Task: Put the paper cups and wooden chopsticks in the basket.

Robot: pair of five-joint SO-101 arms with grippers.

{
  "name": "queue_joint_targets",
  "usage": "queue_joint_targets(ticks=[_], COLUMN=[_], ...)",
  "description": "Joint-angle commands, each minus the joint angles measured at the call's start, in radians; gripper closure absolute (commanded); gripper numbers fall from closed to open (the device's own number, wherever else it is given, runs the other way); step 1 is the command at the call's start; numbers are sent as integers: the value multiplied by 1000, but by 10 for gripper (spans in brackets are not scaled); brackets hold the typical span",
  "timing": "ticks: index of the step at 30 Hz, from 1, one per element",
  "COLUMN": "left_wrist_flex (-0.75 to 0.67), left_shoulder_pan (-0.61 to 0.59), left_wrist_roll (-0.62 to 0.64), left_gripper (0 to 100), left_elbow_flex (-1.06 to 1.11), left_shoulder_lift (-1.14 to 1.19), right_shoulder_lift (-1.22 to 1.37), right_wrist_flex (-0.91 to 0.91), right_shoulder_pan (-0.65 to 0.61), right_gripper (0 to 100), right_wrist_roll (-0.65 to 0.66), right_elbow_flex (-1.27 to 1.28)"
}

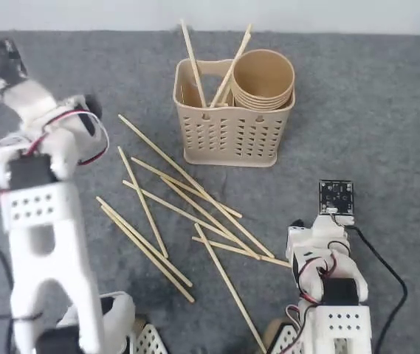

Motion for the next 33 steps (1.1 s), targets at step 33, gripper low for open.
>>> queue_joint_targets(ticks=[33], left_wrist_flex=[621], left_shoulder_pan=[124], left_wrist_roll=[256], left_gripper=[833], left_elbow_flex=[-1811], left_shoulder_lift=[1781], right_shoulder_lift=[-5], right_wrist_flex=[7], right_shoulder_pan=[-1], right_gripper=[851], right_wrist_roll=[84], right_elbow_flex=[20])
